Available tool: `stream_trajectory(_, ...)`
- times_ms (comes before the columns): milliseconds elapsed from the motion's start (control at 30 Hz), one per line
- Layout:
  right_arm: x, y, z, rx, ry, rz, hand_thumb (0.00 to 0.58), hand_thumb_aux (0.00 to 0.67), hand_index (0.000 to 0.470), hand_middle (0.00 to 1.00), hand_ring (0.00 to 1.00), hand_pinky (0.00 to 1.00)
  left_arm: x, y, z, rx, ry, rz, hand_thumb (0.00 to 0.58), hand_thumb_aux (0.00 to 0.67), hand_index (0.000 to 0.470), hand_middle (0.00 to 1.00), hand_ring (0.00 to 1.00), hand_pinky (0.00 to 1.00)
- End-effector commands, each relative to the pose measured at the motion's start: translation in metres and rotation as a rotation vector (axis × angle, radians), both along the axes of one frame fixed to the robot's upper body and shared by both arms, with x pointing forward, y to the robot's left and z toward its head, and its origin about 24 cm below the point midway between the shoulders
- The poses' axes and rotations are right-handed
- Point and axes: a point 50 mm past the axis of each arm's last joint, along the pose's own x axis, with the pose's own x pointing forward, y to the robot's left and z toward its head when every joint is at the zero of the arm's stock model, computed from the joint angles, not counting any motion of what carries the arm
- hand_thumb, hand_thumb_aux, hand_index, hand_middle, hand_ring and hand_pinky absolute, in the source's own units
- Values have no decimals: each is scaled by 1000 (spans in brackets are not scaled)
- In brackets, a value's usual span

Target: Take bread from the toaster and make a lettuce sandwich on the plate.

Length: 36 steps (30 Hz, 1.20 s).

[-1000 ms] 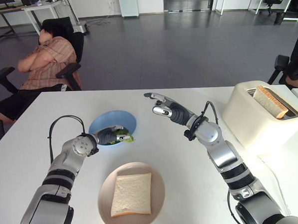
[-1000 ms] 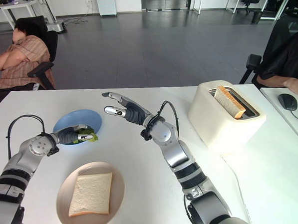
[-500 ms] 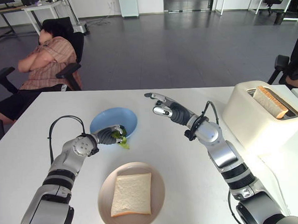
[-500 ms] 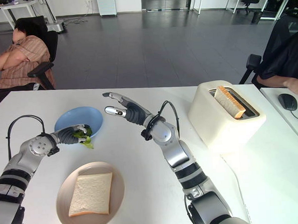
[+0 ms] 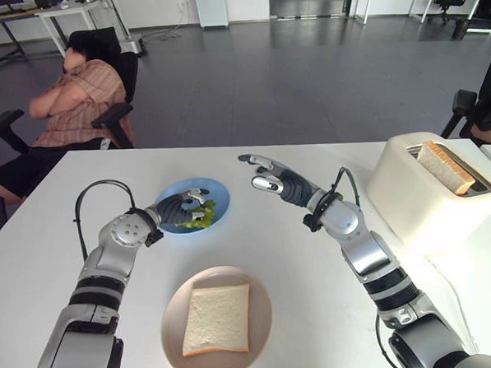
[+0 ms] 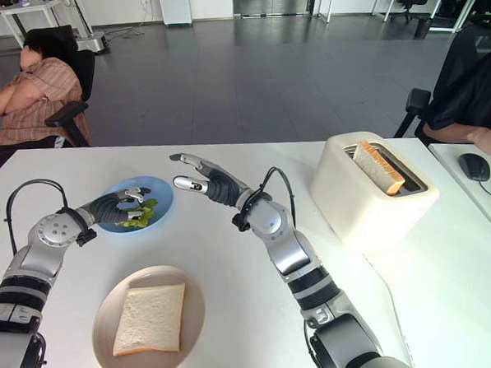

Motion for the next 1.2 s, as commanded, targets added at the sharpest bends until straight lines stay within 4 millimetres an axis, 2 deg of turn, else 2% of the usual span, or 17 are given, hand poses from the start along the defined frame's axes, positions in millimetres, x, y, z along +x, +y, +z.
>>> stream_trajectory(33, 4, -1, 5, -10, -19, -9, 0, 0, 0, 0, 0, 0, -5, -5, 7, -56, -12, -26, 580, 670, 470, 0, 0, 0)
stream_trajectory(200, 13, -17, 14, 8, -45, -72, 0, 0, 0, 0, 0, 0, -25, -30, 40, -130, -50, -193, 580, 670, 470, 0, 0, 0)
stream_trajectory(333, 16, -28, 20, 18, -61, -114, 0, 0, 0, 0, 0, 0, -46, -46, 52, -102, 1, -319, 580, 670, 470, 0, 0, 0)
stream_trajectory(600, 16, -39, 19, 21, -58, -147, 0, 0, 0, 0, 0, 0, -100, -50, 33, 61, 284, -492, 580, 670, 470, 0, 0, 0)
stream_trajectory(800, 16, -39, 21, 23, -61, -142, 0, 0, 0, 0, 0, 0, -134, -51, 19, 86, 431, -541, 580, 670, 470, 0, 0, 0)
stream_trajectory(967, 15, -36, 18, 23, -52, -131, 0, 0, 0, 0, 0, 0, -144, -57, 15, 68, 458, -559, 580, 670, 470, 0, 0, 0)
stream_trajectory(1100, 14, -36, 20, 27, -56, -128, 0, 0, 0, 0, 0, 0, -146, -56, 2, 91, 486, -547, 580, 670, 470, 0, 0, 0)
stream_trajectory(1133, 14, -35, 21, 28, -58, -127, 0, 0, 0, 0, 0, 0, -145, -56, 0, 103, 479, -541, 543, 502, 352, 0, 0, 0)
stream_trajectory(1167, 14, -35, 21, 29, -59, -126, 0, 0, 0, 0, 0, 0, -145, -56, -3, 125, 472, -544, 23, 13, 9, 0, 0, 0)
stream_trajectory(1200, 14, -35, 22, 30, -59, -125, 0, 0, 0, 0, 0, 0, -144, -56, -4, 137, 465, -550, 0, 0, 0, 0, 0, 0)
